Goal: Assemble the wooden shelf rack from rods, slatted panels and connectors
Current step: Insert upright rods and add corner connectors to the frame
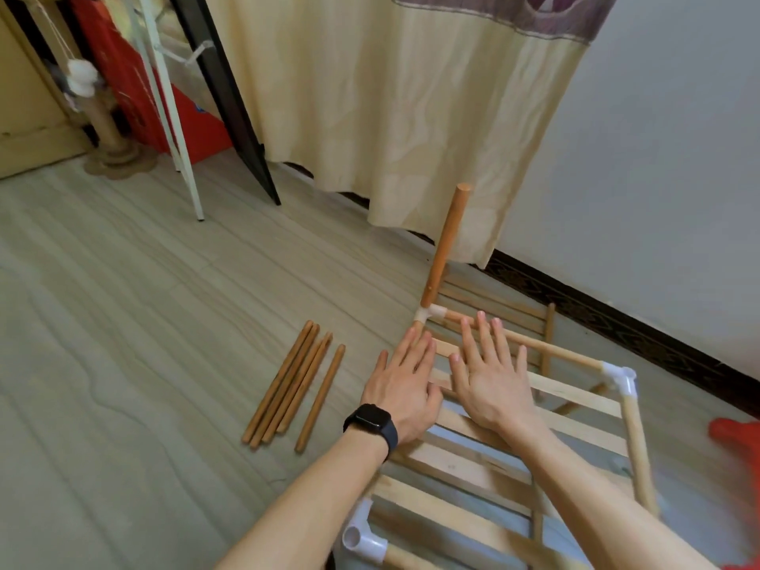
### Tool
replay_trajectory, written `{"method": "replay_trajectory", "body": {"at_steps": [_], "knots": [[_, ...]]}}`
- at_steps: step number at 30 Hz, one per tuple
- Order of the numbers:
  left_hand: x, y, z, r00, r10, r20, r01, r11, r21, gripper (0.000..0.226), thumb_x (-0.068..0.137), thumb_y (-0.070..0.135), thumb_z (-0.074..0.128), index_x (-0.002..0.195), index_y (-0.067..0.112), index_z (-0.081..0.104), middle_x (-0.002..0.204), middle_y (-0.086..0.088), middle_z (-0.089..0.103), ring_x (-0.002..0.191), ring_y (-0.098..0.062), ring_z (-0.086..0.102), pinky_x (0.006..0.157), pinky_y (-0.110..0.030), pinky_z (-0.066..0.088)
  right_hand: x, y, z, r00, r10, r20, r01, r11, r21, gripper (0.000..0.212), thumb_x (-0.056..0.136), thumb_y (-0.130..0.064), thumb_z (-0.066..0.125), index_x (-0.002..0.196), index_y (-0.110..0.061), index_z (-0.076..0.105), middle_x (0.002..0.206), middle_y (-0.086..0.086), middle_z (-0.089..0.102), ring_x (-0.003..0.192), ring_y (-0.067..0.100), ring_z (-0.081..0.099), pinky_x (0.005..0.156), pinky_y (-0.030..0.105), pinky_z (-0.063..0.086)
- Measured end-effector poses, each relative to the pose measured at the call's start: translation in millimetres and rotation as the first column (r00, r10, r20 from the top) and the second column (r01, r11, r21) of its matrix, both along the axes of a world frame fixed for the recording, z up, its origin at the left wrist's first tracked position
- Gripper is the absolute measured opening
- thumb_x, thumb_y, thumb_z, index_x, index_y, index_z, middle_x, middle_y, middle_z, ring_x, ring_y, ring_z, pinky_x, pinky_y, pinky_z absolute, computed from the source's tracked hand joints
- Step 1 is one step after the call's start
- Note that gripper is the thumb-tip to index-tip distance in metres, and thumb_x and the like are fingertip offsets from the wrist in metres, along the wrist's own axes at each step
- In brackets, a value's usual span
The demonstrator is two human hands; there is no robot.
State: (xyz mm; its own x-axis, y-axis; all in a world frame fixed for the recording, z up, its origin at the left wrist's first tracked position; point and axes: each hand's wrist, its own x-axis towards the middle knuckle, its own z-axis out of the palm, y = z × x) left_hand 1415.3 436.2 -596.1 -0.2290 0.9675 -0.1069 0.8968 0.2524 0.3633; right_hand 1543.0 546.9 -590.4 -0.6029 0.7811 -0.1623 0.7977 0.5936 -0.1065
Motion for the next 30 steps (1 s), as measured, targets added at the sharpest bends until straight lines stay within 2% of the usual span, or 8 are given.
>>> {"method": "replay_trajectory", "body": {"at_steps": [2,6,10,15,18,25,27,30], "knots": [[-3,-3,-5,0.96,0.057,0.274,-0.1,0.984,0.145,0.07,0.099,0.045,0.035,0.161,0.03,0.005,0.166,0.012,-0.014,0.151,-0.005,-0.007,0.123,-0.034,0.011,3,0,-1,1.0,-0.005,-0.012,0.005,1.0,0.02,0.062,0.102,-0.058,0.003,0.156,-0.036,-0.017,0.159,-0.011,-0.032,0.146,0.015,-0.033,0.122,0.054,-0.011],[-30,-23,-27,0.524,0.355,0.774,-0.644,0.76,0.087,0.05,0.104,0.047,0.039,0.152,0.033,0.035,0.16,0.006,0.026,0.134,-0.005,0.034,0.105,-0.023,0.03,1,2,-3,0.999,0.003,-0.04,-0.002,0.999,0.041,0.062,0.101,-0.06,0.0,0.156,-0.037,-0.017,0.16,-0.01,-0.032,0.147,0.014,-0.032,0.124,0.053,-0.006],[-81,-53,-98,0.649,0.631,0.425,-0.601,0.768,-0.224,0.052,0.105,0.05,0.034,0.146,0.021,0.045,0.151,-0.008,0.039,0.134,-0.026,0.043,0.111,-0.038,0.036,0,2,-4,0.998,-0.01,-0.068,0.013,0.999,0.048,0.061,0.102,-0.059,0.004,0.157,-0.037,-0.013,0.162,-0.01,-0.027,0.149,0.013,-0.029,0.124,0.052,-0.003],[-96,-83,-167,0.816,0.57,0.099,-0.444,0.727,-0.524,0.045,0.104,0.039,0.041,0.146,0.023,0.043,0.154,-0.016,0.03,0.133,-0.034,0.046,0.102,-0.042,0.045,-1,0,-8,0.995,-0.011,-0.099,0.017,0.998,0.064,0.062,0.102,-0.058,0.007,0.158,-0.037,-0.01,0.163,-0.01,-0.022,0.15,0.013,-0.025,0.125,0.052,0.001],[-84,-92,-189,0.853,0.52,-0.045,-0.475,0.737,-0.481,0.038,0.104,0.026,0.042,0.141,0.021,0.046,0.147,-0.014,0.034,0.129,-0.033,0.044,0.097,-0.042,0.048,-2,0,-11,0.993,-0.022,-0.117,0.03,0.997,0.073,0.061,0.103,-0.059,0.009,0.158,-0.038,-0.006,0.165,-0.01,-0.019,0.151,0.013,-0.022,0.125,0.051,0.003],[-65,-94,-192,0.769,0.636,0.066,-0.553,0.714,-0.43,0.015,0.098,0.006,0.041,0.107,0.016,0.046,0.113,-0.009,0.044,0.086,-0.026,0.049,0.074,-0.035,0.045,-1,-2,-14,0.991,-0.024,-0.134,0.035,0.996,0.081,0.063,0.102,-0.06,0.01,0.159,-0.037,-0.002,0.167,-0.009,-0.014,0.153,0.014,-0.017,0.125,0.051,0.007],[-67,-93,-186,0.653,0.725,0.216,-0.597,0.669,-0.442,0.009,0.098,0.009,0.046,0.105,0.015,0.046,0.106,-0.01,0.053,0.085,-0.028,0.056,0.072,-0.036,0.047,-1,-2,-14,0.991,-0.027,-0.129,0.037,0.996,0.076,0.063,0.102,-0.059,0.011,0.16,-0.036,-0.002,0.167,-0.009,-0.014,0.153,0.014,-0.017,0.125,0.051,0.007],[-69,-91,-166,0.24,0.804,0.544,-0.65,0.549,-0.525,0.024,0.095,0.004,0.057,0.115,0.011,0.047,0.101,-0.012,0.063,0.086,-0.026,0.061,0.078,-0.039,0.054,0,-2,-14,0.992,-0.03,-0.123,0.04,0.996,0.078,0.063,0.102,-0.059,0.011,0.16,-0.036,0.0,0.167,-0.009,-0.014,0.153,0.013,-0.017,0.125,0.051,0.007]]}}
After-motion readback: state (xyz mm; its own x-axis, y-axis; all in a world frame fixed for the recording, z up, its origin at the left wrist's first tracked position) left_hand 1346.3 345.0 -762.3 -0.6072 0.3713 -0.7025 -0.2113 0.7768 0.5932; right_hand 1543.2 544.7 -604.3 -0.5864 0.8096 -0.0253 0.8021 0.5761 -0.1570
